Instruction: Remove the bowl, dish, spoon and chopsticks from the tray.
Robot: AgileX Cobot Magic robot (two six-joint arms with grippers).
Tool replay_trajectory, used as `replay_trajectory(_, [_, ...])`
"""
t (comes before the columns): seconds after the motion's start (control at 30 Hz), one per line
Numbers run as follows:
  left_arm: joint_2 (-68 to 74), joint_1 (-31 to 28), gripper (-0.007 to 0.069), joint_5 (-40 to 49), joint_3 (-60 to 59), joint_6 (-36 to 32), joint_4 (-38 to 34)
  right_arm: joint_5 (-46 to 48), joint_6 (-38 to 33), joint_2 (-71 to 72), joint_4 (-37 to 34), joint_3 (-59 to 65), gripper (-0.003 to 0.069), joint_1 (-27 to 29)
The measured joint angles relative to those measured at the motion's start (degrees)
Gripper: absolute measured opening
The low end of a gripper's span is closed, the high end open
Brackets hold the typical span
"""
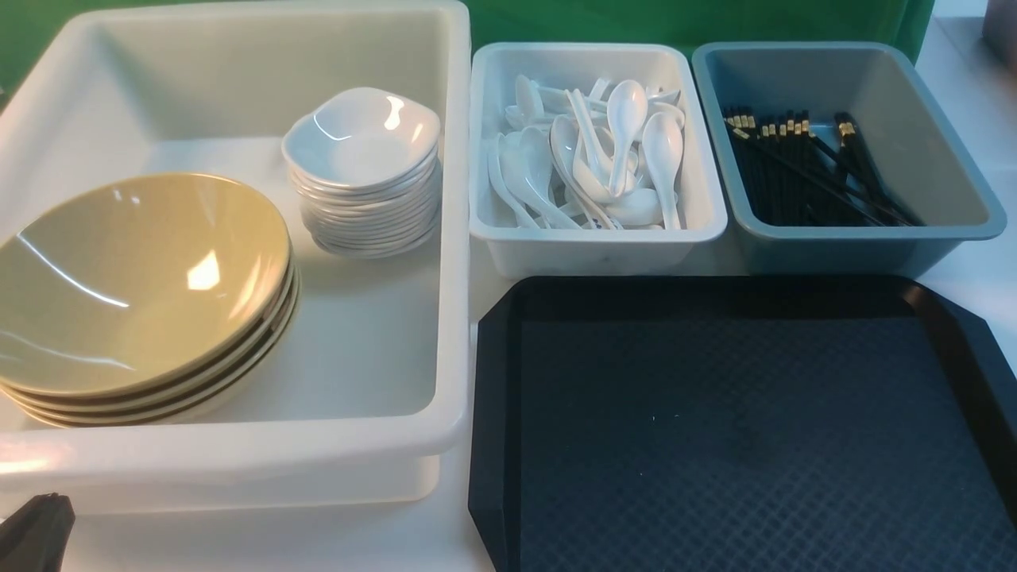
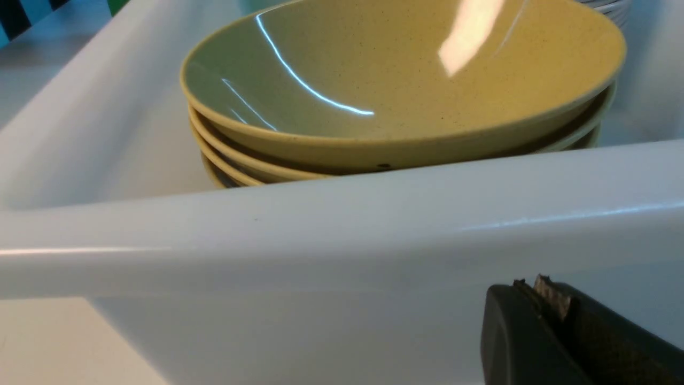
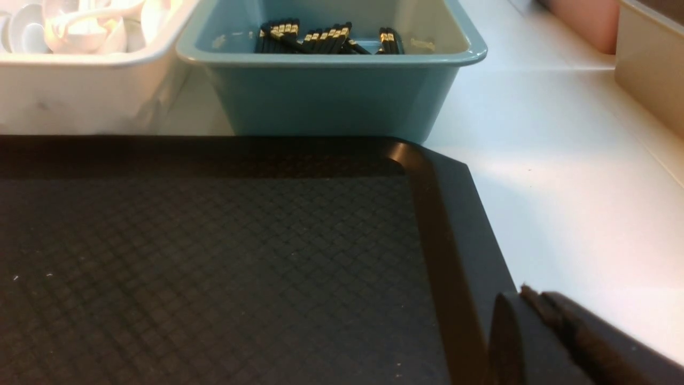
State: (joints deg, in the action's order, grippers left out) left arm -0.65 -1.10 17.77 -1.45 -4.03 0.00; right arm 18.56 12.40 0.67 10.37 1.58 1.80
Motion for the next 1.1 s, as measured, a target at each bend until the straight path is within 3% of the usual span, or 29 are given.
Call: replay_trajectory(1.1, [-0.01,0.0,-0.0011,0.05,0.0,0.0,0.3,0.01,0.0,0.0,0.0,0.0,0.0078,0.0])
